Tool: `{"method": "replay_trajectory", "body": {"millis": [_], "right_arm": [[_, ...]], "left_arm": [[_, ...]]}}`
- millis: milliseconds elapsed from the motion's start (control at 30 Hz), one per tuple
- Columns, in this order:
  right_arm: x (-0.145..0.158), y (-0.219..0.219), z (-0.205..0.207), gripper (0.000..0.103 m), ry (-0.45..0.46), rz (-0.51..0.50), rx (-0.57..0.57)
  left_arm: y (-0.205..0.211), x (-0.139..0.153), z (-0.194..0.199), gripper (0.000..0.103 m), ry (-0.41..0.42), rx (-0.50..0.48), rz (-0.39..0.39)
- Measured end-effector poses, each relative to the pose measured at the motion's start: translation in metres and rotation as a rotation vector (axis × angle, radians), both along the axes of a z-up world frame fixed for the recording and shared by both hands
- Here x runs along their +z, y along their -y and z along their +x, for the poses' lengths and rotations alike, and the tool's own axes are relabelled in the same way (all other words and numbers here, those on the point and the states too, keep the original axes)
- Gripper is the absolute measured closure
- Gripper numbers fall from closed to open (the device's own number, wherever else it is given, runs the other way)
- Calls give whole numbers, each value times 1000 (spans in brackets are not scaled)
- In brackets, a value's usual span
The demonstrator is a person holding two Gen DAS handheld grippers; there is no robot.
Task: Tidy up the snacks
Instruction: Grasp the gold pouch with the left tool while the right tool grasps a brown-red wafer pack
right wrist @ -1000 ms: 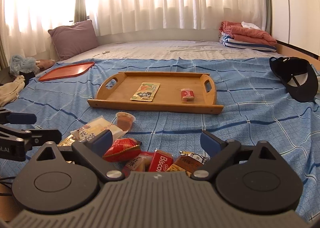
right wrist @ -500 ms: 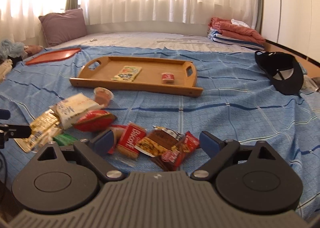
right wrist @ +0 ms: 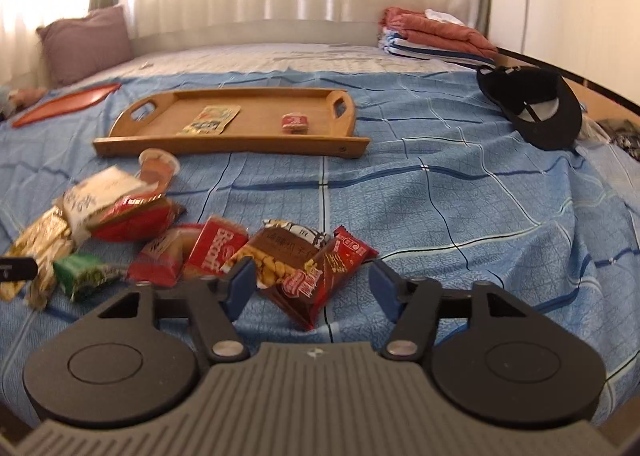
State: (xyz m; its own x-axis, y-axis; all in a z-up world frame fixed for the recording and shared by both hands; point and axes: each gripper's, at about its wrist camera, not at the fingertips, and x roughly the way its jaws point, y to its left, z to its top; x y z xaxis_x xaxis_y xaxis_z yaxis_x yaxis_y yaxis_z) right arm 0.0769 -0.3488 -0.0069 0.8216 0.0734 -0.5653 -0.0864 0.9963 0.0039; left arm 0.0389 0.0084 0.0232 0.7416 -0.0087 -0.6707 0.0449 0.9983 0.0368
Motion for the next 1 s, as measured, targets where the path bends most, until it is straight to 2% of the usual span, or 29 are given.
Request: {"method": "replay_trajectory", "body": {"millis": [100,167,367,533,700,833,1000], "right_arm": [[-2,-3,3,51,3,-13,-32],[-5,-4,6,54,-1,-22,-57],[-12,5,12,54,-37,1,-98],[-15,9,14,54,-21,-49,-163],[-17,17,18,52,-13,3,-154],[-17,14,22,51,17,-10,-159],[-20,11,29,51,34,-22,-151]], "left_arm": [[0,-5,7,34,-22,1,-11],[-2,-12,14,33,-54,14,-17],[-3,-12,18,33,-44,28,-26],[-5,-8,20,36,-52,34,-38],[-11,-7,24,36,-51,39,-39],[-7,-10,27,34,-57,17,0],[-8,-13,32,30,-66,38,-11]]}}
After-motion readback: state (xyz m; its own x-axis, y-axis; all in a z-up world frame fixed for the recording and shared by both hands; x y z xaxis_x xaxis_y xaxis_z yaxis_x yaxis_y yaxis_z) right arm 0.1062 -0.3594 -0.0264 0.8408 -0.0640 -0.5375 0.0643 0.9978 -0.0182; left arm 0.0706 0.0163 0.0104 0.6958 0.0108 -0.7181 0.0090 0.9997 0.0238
